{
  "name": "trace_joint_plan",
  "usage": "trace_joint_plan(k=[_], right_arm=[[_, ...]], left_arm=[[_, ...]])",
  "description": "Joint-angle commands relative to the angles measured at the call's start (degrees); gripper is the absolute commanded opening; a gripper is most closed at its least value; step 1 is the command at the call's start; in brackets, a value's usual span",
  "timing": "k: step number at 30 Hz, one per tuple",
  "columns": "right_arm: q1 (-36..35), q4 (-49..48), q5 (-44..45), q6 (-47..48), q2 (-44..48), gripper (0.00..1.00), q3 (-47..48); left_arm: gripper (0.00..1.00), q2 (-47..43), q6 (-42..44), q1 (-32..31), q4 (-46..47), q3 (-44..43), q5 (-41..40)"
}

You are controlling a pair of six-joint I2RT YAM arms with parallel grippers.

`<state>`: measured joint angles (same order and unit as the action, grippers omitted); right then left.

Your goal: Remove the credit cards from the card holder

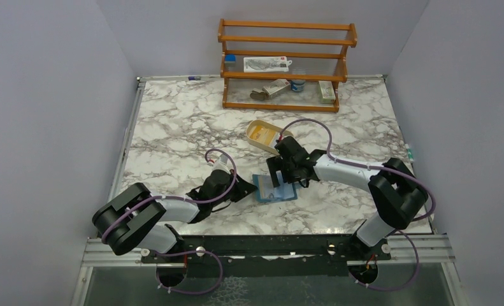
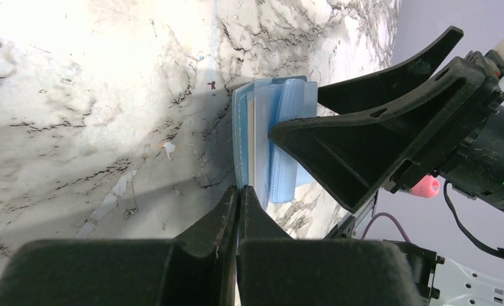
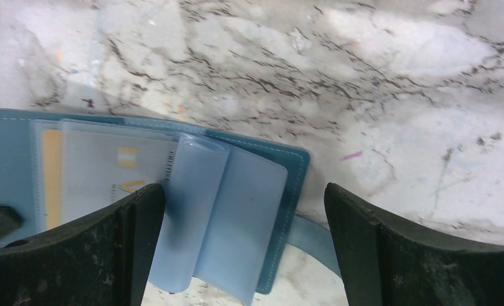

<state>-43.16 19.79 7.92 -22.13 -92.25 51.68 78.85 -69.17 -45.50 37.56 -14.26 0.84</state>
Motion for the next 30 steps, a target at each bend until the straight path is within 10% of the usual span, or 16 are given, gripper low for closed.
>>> trace_joint_plan(k=[1,11,21,30], right_arm=[[0.0,8.6,8.5,2.1,1.4,1.00,1.7],[0.1,17.2,20.0,-2.3,5.4,1.00,8.3],[0.1,-9.8,-20.8,5.6,16.8,1.00,-2.2],[0.2,-22.8,-28.9,-2.2,6.4,0.96,-7.4]], left_arm=[[0.00,-1.1,0.5,0.0,0.9,-0.5,-2.1],[0.00,-1.7,1.7,0.0,-1.5,-0.6,-3.0],[0.00,1.0,3.0,0.0,-1.8,-0.8,-3.1],[0.00,3.4,3.5,0.0,-1.8,-0.8,-4.8]])
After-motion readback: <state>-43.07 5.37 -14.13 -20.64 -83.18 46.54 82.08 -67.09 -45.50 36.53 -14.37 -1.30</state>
